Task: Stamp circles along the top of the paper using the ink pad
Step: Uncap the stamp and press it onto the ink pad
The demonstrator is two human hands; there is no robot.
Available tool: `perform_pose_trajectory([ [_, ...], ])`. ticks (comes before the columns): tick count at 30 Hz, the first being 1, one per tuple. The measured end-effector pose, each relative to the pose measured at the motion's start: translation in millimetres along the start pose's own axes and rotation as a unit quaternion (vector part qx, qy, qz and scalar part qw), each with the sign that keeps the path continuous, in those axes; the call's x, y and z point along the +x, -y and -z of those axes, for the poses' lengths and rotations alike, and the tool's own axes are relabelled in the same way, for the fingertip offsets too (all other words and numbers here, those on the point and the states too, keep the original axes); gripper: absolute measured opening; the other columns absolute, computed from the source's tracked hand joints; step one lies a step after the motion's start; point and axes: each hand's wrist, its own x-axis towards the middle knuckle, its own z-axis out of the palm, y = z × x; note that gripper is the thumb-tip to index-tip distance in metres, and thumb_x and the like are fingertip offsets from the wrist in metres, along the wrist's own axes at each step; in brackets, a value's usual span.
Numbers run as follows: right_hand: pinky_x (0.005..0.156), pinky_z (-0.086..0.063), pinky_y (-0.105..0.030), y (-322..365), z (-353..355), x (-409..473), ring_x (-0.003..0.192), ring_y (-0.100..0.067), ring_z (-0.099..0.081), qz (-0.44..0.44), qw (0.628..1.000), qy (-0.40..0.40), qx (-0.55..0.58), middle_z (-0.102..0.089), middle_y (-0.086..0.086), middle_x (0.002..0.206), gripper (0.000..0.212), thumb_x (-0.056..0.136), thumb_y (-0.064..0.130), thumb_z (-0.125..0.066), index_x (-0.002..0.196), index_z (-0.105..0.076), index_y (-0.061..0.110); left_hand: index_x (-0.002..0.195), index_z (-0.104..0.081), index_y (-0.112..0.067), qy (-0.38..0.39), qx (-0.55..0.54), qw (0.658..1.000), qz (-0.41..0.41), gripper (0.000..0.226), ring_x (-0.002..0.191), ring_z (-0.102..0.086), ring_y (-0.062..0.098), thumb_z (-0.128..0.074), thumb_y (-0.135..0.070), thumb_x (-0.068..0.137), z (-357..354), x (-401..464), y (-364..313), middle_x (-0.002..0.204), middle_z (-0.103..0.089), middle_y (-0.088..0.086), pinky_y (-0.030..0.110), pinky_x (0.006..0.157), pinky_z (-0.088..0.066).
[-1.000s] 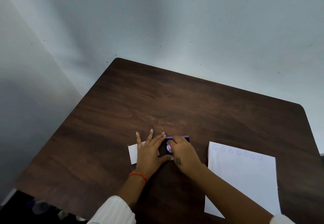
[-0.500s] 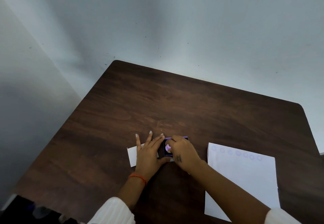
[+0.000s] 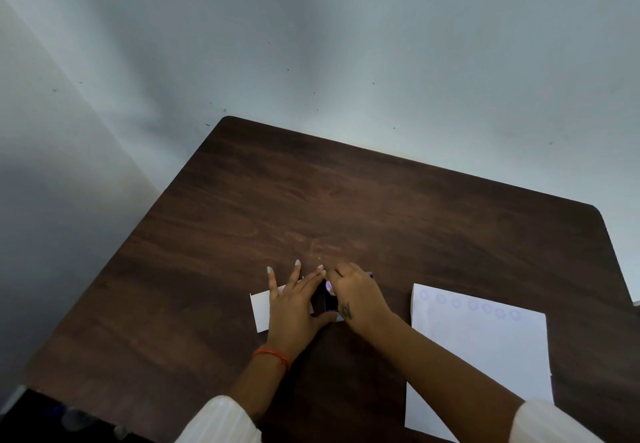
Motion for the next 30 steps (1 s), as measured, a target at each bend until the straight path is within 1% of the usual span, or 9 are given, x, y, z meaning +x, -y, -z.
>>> perform_pose_trajectory([
  [8, 0.09, -0.045, -0.04, -7.4, -9.9, -2.1, 0.108, -0.03, -0.051, 0.041, 0.999, -0.019, -0.015, -0.056, -0.018, 0.119, 0.054, 0.074, 0.021, -0.071, 0.119, -0.049, 0.002, 0.133, -0.037, -0.03, -0.014, -0.028, 1.0, 0.0, 0.076, 0.141, -0.009, 0.014, -0.065, -0.056, 0.067, -2.9, 1.3, -0.2, 0.143, -0.04, -0.013, 0.046, 0.107, 0.026],
  [12, 0.082, -0.049, -0.041, -7.8, -9.7, -5.0, 0.101, -0.033, -0.056, 0.057, 0.997, -0.034, -0.029, -0.061, -0.02, 0.111, 0.055, 0.07, 0.023, -0.074, 0.115, -0.052, 0.001, 0.133, -0.038, -0.029, -0.016, -0.033, 0.999, -0.002, 0.077, 0.14, -0.01, 0.014, -0.064, -0.059, 0.066, -2.7, 1.0, 0.8, 0.143, -0.041, -0.012, 0.049, 0.108, 0.023],
  [15, 0.084, -0.047, -0.039, -6.2, -5.7, -6.1, 0.103, -0.031, -0.054, 0.043, 0.999, -0.022, -0.023, -0.059, -0.018, 0.112, 0.049, 0.073, 0.019, -0.071, 0.115, -0.052, 0.001, 0.133, -0.038, -0.029, -0.004, -0.018, 1.0, -0.005, 0.078, 0.141, -0.014, 0.018, -0.062, -0.062, 0.066, -0.1, 1.4, -0.1, 0.143, -0.041, -0.011, 0.05, 0.109, 0.021],
  [18, 0.079, -0.043, -0.035, -1.7, 9.4, -2.2, 0.095, -0.031, -0.057, 0.008, 0.999, -0.021, 0.041, -0.063, -0.018, 0.101, 0.017, 0.082, 0.008, -0.058, 0.097, -0.06, 0.001, 0.13, -0.04, -0.03, -0.004, -0.01, 1.0, -0.016, 0.077, 0.141, -0.018, 0.021, -0.06, -0.066, 0.065, 4.1, -0.6, -2.7, 0.142, -0.044, -0.011, 0.05, 0.109, 0.021],
  [21, 0.07, -0.045, -0.035, -3.8, 19.9, -5.2, 0.079, -0.036, -0.061, -0.091, 0.973, -0.066, 0.2, -0.068, -0.022, 0.082, 0.013, 0.081, 0.005, -0.056, 0.076, -0.064, -0.004, 0.128, -0.04, -0.032, 0.004, 0.005, 1.0, -0.023, 0.073, 0.14, -0.02, 0.024, -0.061, -0.065, 0.066, 6.8, 0.1, -4.2, 0.141, -0.045, -0.01, 0.051, 0.11, 0.019],
  [23, 0.065, -0.051, -0.018, -9.6, 25.6, -16.1, 0.077, -0.025, -0.066, -0.16, 0.909, -0.145, 0.355, -0.071, -0.012, 0.082, 0.008, 0.077, 0.006, -0.065, 0.083, -0.07, 0.004, 0.129, -0.041, -0.029, 0.005, 0.013, 1.0, -0.025, 0.075, 0.14, -0.022, 0.026, -0.063, -0.062, 0.066, 8.7, 1.5, -5.4, 0.14, -0.046, -0.008, 0.052, 0.11, 0.017],
  [24, 0.065, -0.052, -0.011, -12.5, 28.7, -22.6, 0.08, -0.02, -0.067, -0.198, 0.857, -0.148, 0.452, -0.071, -0.008, 0.087, 0.014, 0.077, 0.006, -0.068, 0.091, -0.07, 0.007, 0.13, -0.039, -0.028, 0.008, 0.014, 1.0, -0.022, 0.077, 0.14, -0.022, 0.027, -0.064, -0.061, 0.065, 9.2, 2.0, -5.8, 0.14, -0.047, -0.006, 0.052, 0.111, 0.017],
  [27, 0.067, -0.058, -0.019, -24.2, 35.1, -45.6, 0.083, -0.019, -0.068, -0.257, 0.651, -0.11, 0.705, -0.07, -0.009, 0.093, 0.022, 0.083, 0.002, -0.062, 0.105, -0.064, 0.005, 0.136, -0.031, -0.027, 0.015, 0.012, 1.0, -0.008, 0.085, 0.14, -0.02, 0.027, -0.066, -0.06, 0.065, 9.6, 2.0, -8.8, 0.14, -0.047, -0.002, 0.05, 0.111, 0.017],
  [30, 0.065, -0.059, -0.024, -34.0, 39.4, -73.0, 0.081, -0.019, -0.071, -0.283, 0.497, -0.112, 0.813, -0.074, -0.011, 0.09, 0.017, 0.085, 0.0, -0.056, 0.098, -0.068, 0.004, 0.139, -0.023, -0.029, 0.02, 0.01, 1.0, 0.001, 0.09, 0.141, -0.017, 0.026, -0.065, -0.062, 0.066, 10.6, 2.8, -10.5, 0.144, -0.041, 0.0, 0.05, 0.11, 0.016],
])
